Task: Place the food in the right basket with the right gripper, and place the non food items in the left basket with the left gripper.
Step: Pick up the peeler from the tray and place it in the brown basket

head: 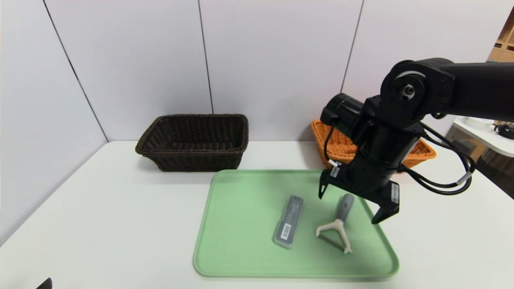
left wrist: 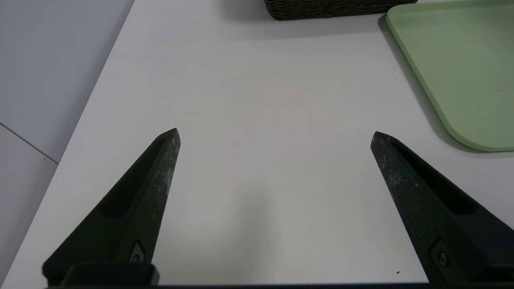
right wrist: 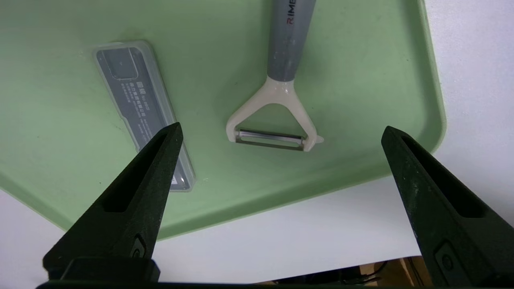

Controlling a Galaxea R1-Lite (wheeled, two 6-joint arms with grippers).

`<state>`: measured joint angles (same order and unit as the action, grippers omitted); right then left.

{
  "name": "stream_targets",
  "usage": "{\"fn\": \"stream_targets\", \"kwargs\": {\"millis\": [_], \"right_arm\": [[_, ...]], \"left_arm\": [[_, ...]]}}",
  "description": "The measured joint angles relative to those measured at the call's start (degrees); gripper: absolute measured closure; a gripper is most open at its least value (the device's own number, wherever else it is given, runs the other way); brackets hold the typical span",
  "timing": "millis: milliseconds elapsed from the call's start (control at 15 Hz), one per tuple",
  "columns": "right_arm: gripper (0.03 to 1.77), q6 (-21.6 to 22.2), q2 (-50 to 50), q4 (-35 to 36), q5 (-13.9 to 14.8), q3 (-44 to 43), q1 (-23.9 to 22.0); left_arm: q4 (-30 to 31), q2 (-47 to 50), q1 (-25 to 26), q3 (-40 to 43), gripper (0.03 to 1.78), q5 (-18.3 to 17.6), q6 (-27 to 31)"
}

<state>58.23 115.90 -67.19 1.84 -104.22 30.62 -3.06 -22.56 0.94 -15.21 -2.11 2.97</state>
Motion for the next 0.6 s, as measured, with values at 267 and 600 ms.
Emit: {"fn": "stream_targets", "kwargs": {"millis": [267,600], "right_arm": [[0.10,-1.32,0.34,4.90,0.16,3.86,-0.12],[0.10,-2.97,0.74,9.81,0.09,7.80,-0.98]], "left_arm": [[0.00,-0.17,0.00,-0.20,0.12,0.02,0.02],[0.00,-0.39,0.00,-0.18,0.12,0.05,0.00]]}}
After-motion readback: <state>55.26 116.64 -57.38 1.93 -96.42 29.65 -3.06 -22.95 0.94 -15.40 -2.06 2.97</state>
